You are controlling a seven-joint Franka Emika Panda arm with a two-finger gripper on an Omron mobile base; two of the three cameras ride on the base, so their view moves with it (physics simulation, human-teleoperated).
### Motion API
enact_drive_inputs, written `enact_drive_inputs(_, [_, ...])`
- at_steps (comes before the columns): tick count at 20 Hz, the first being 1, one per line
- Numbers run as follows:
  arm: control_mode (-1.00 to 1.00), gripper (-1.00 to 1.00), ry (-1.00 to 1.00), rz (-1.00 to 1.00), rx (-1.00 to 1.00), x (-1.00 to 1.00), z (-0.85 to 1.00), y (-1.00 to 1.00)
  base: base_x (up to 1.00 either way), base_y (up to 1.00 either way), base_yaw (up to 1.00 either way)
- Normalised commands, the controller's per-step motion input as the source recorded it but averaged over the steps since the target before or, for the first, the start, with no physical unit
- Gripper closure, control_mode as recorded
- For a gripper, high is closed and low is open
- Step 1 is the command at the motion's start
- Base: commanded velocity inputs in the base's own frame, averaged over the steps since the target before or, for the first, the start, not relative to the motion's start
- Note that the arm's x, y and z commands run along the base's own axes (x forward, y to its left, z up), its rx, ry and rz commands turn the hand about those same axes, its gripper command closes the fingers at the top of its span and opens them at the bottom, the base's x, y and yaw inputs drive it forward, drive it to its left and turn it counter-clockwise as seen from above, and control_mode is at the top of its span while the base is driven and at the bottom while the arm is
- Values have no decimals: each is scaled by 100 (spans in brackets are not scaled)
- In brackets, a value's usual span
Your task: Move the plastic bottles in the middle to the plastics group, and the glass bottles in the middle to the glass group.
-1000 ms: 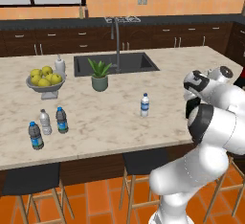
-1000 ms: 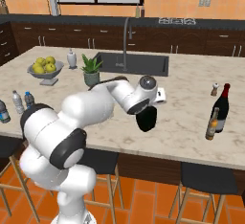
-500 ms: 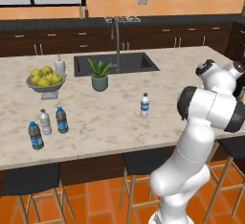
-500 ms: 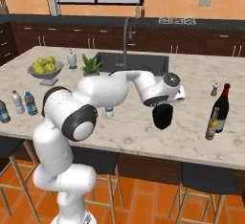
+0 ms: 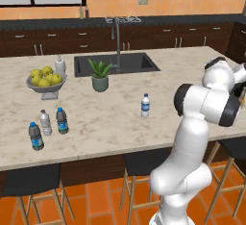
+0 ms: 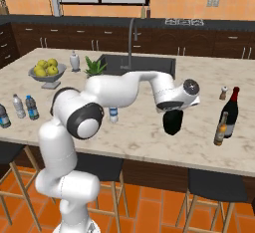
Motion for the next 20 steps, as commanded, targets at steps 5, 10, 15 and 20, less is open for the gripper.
enact_drive_inputs(5, [-100, 100, -1, 0, 0, 9, 0, -33, 0, 0, 0])
enact_drive_inputs(10, [-100, 100, 0, -1, 0, 15, 0, -44, 0, 0, 0])
enact_drive_inputs(15, [-100, 100, 0, 0, 0, 3, 0, -37, 0, 0, 0])
enact_drive_inputs(20, [-100, 100, 0, 0, 0, 3, 0, -26, 0, 0, 0])
